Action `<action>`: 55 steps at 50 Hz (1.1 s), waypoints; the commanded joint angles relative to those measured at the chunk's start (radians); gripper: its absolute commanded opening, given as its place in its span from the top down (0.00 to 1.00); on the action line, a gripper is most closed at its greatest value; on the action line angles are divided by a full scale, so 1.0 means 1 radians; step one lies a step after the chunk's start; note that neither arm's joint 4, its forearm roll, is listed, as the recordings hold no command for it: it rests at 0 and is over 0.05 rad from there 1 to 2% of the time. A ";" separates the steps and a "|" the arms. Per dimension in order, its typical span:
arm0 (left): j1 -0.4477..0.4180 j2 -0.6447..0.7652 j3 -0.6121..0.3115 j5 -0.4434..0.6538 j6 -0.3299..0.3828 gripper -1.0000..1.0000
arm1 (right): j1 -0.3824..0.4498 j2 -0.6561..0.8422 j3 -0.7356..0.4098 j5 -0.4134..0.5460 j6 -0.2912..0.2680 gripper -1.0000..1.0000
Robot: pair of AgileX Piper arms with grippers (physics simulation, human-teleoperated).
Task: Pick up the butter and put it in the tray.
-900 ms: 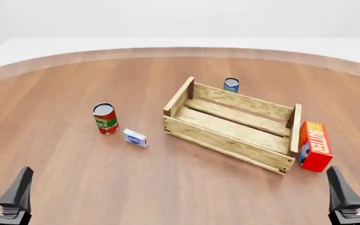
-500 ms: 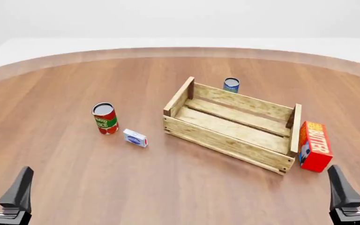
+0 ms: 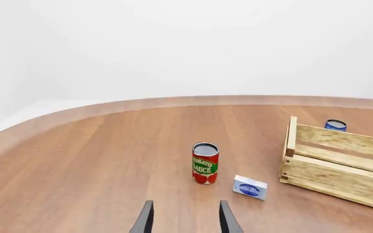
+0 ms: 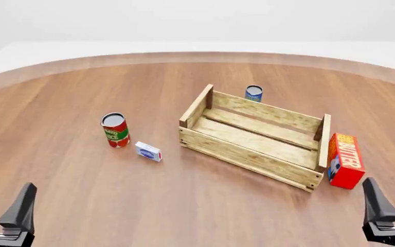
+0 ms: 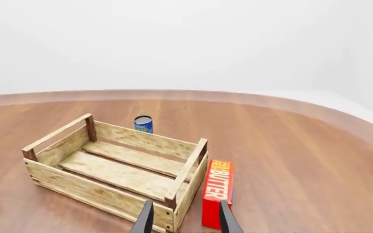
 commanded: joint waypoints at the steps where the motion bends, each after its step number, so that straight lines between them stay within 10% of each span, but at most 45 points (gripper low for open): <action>1: 0.000 0.000 0.000 0.000 0.000 0.00 | -0.029 0.061 0.014 -0.059 -0.005 0.00; 55: 0.000 0.000 0.000 0.000 0.000 0.00 | -0.129 0.623 0.016 -0.531 0.002 0.00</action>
